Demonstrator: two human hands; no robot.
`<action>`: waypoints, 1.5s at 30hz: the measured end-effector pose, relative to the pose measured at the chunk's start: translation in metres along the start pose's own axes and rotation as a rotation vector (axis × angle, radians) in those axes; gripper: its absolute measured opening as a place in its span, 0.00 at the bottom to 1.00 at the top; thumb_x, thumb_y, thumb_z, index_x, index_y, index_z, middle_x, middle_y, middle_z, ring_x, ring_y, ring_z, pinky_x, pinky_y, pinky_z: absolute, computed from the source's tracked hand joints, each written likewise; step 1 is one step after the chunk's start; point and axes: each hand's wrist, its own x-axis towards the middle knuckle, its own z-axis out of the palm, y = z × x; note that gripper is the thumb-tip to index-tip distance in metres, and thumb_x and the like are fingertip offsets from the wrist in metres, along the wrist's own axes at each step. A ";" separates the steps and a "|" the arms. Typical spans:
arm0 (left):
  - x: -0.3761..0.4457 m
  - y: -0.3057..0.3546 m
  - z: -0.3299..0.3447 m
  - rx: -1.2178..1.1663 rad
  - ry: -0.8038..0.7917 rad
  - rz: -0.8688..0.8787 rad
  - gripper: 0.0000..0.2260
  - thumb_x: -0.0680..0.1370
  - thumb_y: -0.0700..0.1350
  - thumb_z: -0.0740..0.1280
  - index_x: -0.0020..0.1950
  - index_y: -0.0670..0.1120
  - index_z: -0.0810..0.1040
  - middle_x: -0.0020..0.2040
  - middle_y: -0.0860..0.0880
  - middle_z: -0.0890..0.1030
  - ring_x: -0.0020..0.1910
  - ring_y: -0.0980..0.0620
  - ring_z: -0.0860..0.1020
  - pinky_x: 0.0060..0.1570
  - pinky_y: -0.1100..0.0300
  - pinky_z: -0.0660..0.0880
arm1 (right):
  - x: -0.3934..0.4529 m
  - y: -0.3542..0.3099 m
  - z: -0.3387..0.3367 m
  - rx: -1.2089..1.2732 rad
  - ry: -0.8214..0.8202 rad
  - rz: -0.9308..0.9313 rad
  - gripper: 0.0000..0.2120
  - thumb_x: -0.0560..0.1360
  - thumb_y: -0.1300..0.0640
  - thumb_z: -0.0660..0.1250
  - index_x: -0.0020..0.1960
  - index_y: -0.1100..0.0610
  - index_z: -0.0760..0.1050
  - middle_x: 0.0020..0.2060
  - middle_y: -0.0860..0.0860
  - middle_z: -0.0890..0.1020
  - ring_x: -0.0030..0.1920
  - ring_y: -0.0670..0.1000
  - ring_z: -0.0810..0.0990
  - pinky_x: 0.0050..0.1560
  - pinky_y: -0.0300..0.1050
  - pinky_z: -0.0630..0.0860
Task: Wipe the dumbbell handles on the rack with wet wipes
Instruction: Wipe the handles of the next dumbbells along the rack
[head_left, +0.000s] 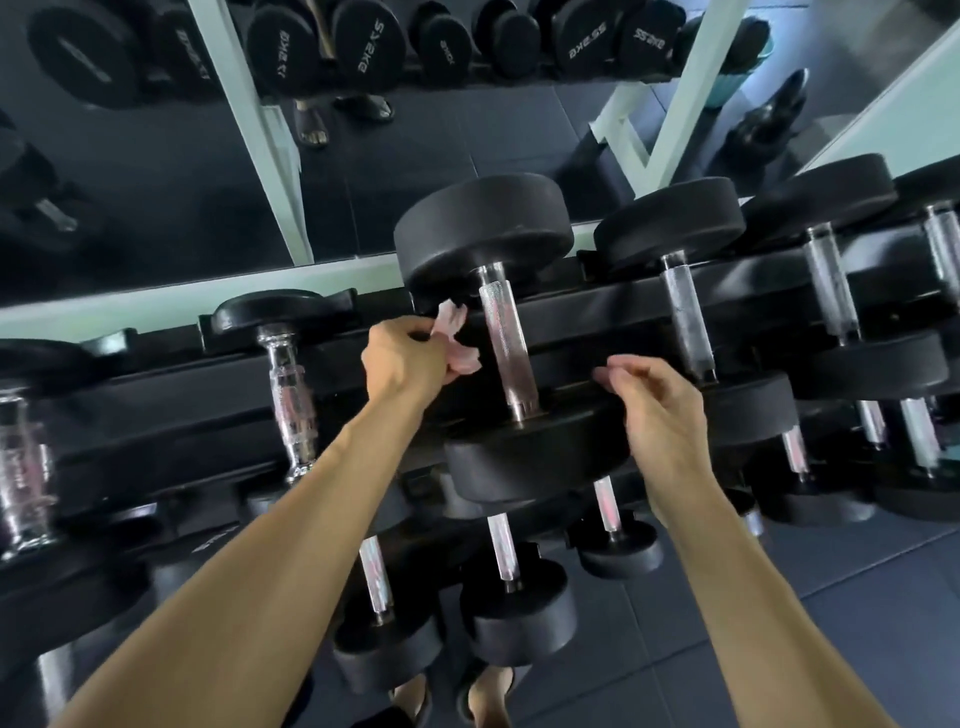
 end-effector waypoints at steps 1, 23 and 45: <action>0.005 0.002 0.005 -0.027 -0.017 -0.006 0.05 0.75 0.37 0.73 0.42 0.46 0.83 0.32 0.50 0.84 0.39 0.50 0.86 0.43 0.56 0.83 | -0.001 0.007 0.002 -0.011 0.004 -0.011 0.07 0.80 0.58 0.66 0.51 0.48 0.81 0.46 0.44 0.86 0.49 0.36 0.81 0.53 0.29 0.73; 0.028 -0.001 0.010 -0.533 -0.374 -0.200 0.15 0.82 0.39 0.57 0.65 0.39 0.77 0.61 0.40 0.82 0.61 0.42 0.80 0.63 0.49 0.75 | -0.006 0.032 0.021 -0.057 0.058 -0.077 0.15 0.84 0.59 0.55 0.54 0.51 0.80 0.48 0.43 0.83 0.49 0.38 0.79 0.50 0.29 0.71; 0.021 -0.027 0.003 -0.401 -0.593 -0.261 0.17 0.83 0.46 0.54 0.63 0.38 0.76 0.58 0.38 0.80 0.60 0.40 0.79 0.61 0.51 0.75 | -0.029 0.013 0.030 -0.495 -0.035 -0.102 0.24 0.80 0.43 0.57 0.73 0.52 0.67 0.74 0.50 0.67 0.72 0.51 0.68 0.71 0.54 0.66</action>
